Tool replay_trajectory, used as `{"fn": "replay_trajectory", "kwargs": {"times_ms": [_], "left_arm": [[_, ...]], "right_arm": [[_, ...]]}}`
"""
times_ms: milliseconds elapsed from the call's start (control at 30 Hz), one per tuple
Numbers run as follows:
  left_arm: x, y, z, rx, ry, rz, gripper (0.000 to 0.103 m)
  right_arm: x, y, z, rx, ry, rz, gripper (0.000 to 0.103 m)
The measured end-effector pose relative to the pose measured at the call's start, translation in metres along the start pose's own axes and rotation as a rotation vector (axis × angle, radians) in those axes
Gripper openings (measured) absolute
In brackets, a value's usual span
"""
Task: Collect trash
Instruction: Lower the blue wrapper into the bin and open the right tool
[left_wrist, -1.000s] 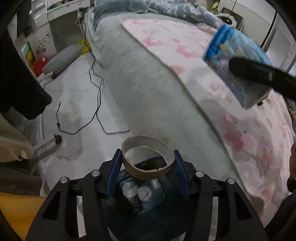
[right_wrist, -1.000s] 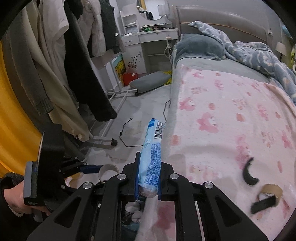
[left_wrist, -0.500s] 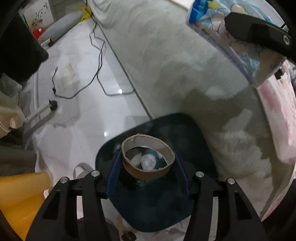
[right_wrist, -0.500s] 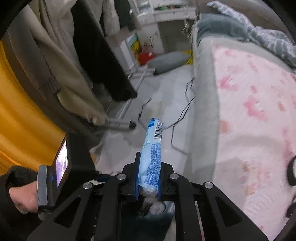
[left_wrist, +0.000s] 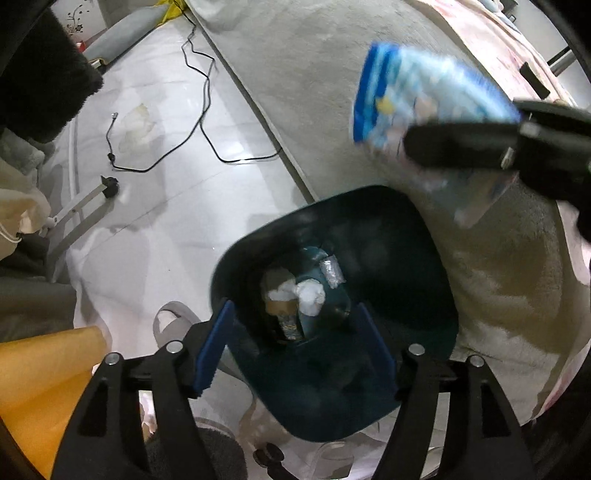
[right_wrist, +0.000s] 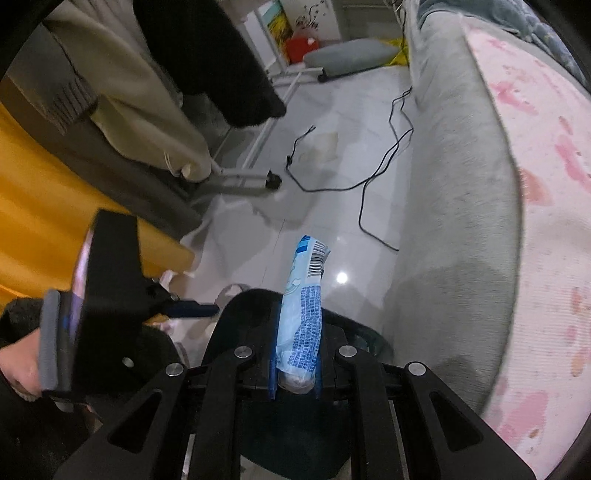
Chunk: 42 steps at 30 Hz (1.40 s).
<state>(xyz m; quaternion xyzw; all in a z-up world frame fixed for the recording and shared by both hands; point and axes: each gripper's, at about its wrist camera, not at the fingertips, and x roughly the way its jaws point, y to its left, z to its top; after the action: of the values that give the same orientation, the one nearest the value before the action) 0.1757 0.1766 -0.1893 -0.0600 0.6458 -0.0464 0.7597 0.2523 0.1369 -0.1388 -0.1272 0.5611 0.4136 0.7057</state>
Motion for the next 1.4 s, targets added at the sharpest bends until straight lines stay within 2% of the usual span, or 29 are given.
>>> {"fn": "replay_trajectory", "kwargs": {"times_ms": [300,600,833,933,1167,1233,1267,1300,1367,1400], "left_arm": [[-0.036,0.016,0.004,-0.029,-0.154,0.009,0.074],[-0.058,0.029,0.009,-0.066,-0.253,0.0,0.073],[-0.092,0.033,0.014,-0.093,-0.4,-0.002,0.071],[-0.103,0.035,0.015,-0.102,-0.455,-0.007,0.067],[-0.125,0.033,0.014,-0.107,-0.554,-0.005,0.067],[-0.131,0.031,0.012,-0.101,-0.577,-0.001,0.067],[-0.134,0.03,0.013,-0.102,-0.584,-0.003,0.067],[-0.136,0.03,0.013,-0.103,-0.586,-0.007,0.067],[-0.141,0.029,0.013,-0.109,-0.597,-0.008,0.067],[-0.144,0.027,0.014,-0.111,-0.606,-0.01,0.067]], "right_arm": [[0.032,0.005,-0.004,-0.038,0.108,0.009,0.014],[0.066,0.005,-0.012,-0.044,0.205,-0.01,0.014],[0.091,0.011,-0.024,-0.069,0.281,-0.022,0.016],[0.099,0.013,-0.028,-0.08,0.306,-0.028,0.016],[0.108,0.015,-0.035,-0.106,0.354,-0.049,0.016],[0.11,0.018,-0.035,-0.113,0.366,-0.044,0.019],[0.111,0.02,-0.036,-0.121,0.369,-0.047,0.026],[0.111,0.021,-0.036,-0.128,0.37,-0.052,0.039],[0.11,0.025,-0.037,-0.141,0.369,-0.058,0.048],[0.11,0.025,-0.037,-0.144,0.371,-0.059,0.049]]}}
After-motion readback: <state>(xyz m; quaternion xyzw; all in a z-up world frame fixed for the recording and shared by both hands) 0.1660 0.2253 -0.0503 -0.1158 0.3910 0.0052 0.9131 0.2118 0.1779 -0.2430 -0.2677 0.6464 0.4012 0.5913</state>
